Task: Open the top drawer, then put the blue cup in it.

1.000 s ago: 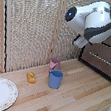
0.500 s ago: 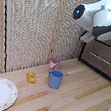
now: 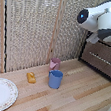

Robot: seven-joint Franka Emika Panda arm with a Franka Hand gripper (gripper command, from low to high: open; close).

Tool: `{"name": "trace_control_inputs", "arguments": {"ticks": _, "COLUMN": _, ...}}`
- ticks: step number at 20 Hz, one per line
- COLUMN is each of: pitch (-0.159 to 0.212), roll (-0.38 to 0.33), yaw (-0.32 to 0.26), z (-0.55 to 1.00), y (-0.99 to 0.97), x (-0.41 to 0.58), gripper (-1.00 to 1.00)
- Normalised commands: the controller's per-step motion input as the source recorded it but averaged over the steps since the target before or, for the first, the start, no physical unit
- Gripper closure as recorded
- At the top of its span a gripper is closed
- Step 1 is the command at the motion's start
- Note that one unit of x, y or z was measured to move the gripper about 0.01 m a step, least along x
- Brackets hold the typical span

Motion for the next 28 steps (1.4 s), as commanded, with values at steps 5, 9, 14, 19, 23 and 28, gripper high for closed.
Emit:
{"name": "trace_control_inputs", "arguments": {"ticks": 5, "pitch": 0.011, "roll": -0.056, "yaw": 0.131, "z": 0.23, "y": -0.63, "x": -0.001, "gripper": -1.00}}
{"name": "trace_control_inputs", "arguments": {"ticks": 9, "pitch": 0.005, "roll": -0.003, "yaw": 0.133, "z": 0.18, "y": -0.74, "x": 0.053, "gripper": -1.00}}
{"name": "trace_control_inputs", "arguments": {"ticks": 14, "pitch": 0.064, "roll": -0.013, "yaw": 0.091, "z": 0.21, "y": -0.65, "x": 0.174, "gripper": -1.00}}
{"name": "trace_control_inputs", "arguments": {"ticks": 19, "pitch": 0.254, "roll": -0.016, "yaw": 0.055, "z": -0.09, "y": -0.34, "x": 0.350, "gripper": -1.00}}
{"name": "trace_control_inputs", "arguments": {"ticks": 23, "pitch": 0.375, "roll": 0.046, "yaw": -0.046, "z": -0.12, "y": -0.18, "x": 0.289, "gripper": -1.00}}
{"name": "trace_control_inputs", "arguments": {"ticks": 28, "pitch": 0.279, "roll": 0.019, "yaw": 0.006, "z": 0.00, "y": -0.28, "x": 0.110, "gripper": 1.00}}
